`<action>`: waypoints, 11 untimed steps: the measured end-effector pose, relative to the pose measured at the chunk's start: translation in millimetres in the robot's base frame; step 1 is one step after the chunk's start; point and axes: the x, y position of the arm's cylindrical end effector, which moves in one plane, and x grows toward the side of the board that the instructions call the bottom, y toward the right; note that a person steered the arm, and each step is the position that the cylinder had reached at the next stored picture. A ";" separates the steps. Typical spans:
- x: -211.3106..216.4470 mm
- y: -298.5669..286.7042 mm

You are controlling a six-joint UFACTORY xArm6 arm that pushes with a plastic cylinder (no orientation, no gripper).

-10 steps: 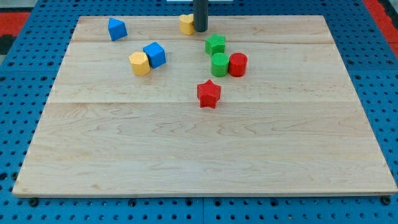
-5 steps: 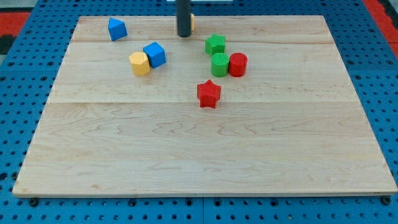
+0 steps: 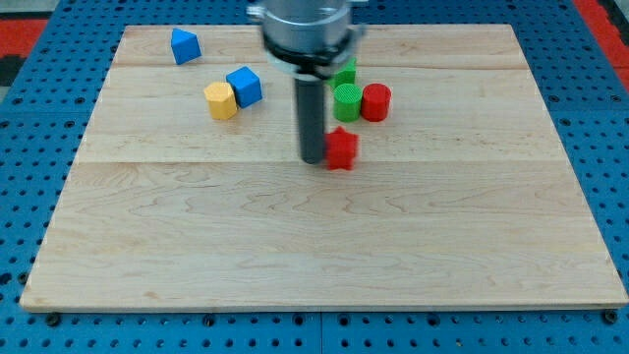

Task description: Place the red star diagonal to the red circle

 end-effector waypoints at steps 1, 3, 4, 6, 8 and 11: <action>-14.1 38.5; -34.6 120.2; -29.6 123.7; -31.8 166.7; -112.4 189.6; -155.1 171.9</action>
